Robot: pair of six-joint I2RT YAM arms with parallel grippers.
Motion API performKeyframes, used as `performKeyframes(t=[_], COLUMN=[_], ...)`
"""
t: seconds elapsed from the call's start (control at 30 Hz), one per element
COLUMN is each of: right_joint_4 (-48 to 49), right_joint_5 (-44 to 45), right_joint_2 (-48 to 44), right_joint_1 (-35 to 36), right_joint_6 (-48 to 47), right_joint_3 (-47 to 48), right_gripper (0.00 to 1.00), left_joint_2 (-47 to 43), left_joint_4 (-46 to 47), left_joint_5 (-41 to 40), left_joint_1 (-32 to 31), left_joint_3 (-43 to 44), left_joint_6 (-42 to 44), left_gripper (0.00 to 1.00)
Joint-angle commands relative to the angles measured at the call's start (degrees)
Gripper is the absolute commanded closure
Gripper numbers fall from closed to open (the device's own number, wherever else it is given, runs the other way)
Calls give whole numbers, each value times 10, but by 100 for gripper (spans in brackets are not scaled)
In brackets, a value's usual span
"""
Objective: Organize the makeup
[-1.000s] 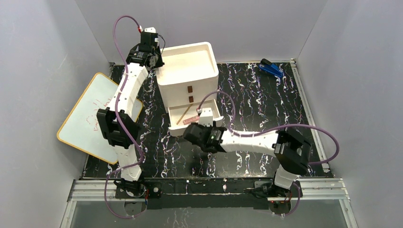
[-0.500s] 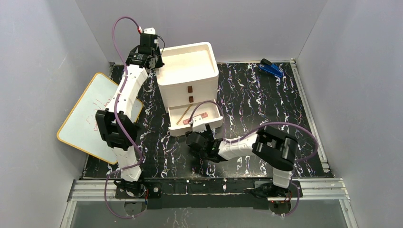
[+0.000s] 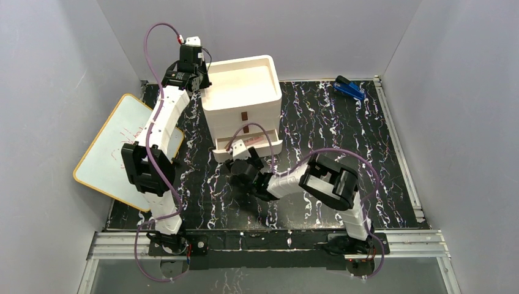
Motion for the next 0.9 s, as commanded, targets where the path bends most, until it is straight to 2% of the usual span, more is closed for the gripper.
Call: performKeyframes(t=[0.0,0.27,0.4,0.43,0.47,0.63,0.8,0.87], right_joint_4=[98,150,130,112,77,-103,-234,-276], right_joint_5=[-14,-51,-63,-80,-106,-278,-296,-279], right_joint_2=[25,76,55,40,23,-79,-202,-255], right_joint_1=[-41,-86,-87,-87,-86,-86,-86,-85], right_joint_6=[-80,-135,-135,-126,-116,-55,8,16], right_joint_3=[64,117,119,113,109,95,59,43], right_gripper=[23,19,14,5,2,1,1,1], left_joint_2=[15,11,17,21,28,78,121,134], left_joint_4=[-198,-199,-199,-199,-198,-198,-201,-210], left_joint_5=[74,81,65,58,52,27,10,9], left_joint_1=[-7,-9,-9,-9,-9,-9,-9,-9], left_joint_3=[-56,-57,-53,-47,-42,28,105,142], left_joint_6=[35,44,45,45,45,42,47,47], left_gripper=[100,100,100,100,100,100,94,85])
